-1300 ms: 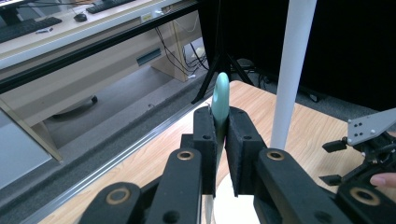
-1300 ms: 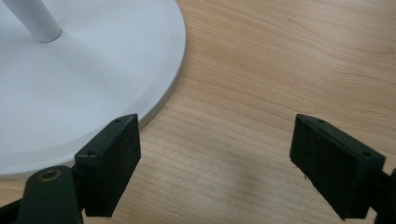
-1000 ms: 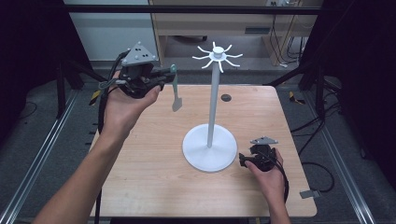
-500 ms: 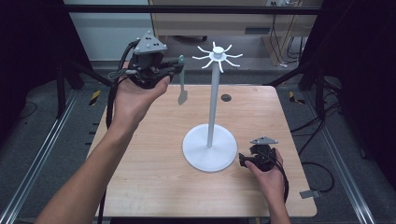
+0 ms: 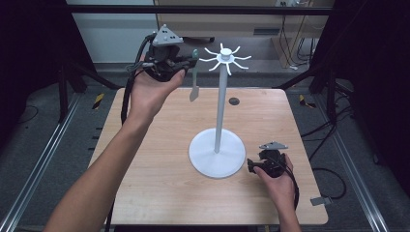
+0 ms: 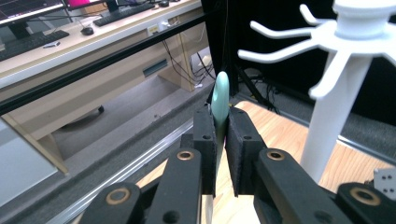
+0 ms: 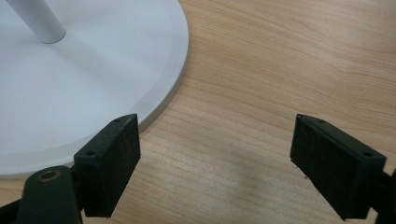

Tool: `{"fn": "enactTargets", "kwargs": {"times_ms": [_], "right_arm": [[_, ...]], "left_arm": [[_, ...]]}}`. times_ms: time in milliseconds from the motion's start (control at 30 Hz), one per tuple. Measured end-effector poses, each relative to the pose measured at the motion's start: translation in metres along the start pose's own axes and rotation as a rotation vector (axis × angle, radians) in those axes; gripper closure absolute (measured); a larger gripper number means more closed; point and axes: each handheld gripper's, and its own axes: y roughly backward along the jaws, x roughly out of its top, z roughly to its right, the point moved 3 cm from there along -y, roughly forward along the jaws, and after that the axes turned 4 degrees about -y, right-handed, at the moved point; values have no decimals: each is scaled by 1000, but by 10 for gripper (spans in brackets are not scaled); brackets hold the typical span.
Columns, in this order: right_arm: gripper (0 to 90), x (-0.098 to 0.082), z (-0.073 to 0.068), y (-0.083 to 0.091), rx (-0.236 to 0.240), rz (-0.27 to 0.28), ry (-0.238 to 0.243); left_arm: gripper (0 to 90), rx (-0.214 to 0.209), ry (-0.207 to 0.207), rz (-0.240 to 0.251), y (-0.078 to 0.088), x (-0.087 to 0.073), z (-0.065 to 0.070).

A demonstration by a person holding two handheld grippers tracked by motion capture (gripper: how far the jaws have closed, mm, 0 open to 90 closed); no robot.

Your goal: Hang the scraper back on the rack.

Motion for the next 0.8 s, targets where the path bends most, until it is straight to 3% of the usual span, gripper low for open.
{"fn": "enactTargets", "kwargs": {"times_ms": [167,467,800], "right_arm": [[162,-1,0,0,-2,-1,0],[161,-1,0,0,-3,3,-1],[159,-1,1,0,-2,-3,-8]], "left_arm": [[829,3,-15,7,-4,4,3],[829,9,2,26,-10,5,2],[829,0,-11,29,-11,9,6]]}}
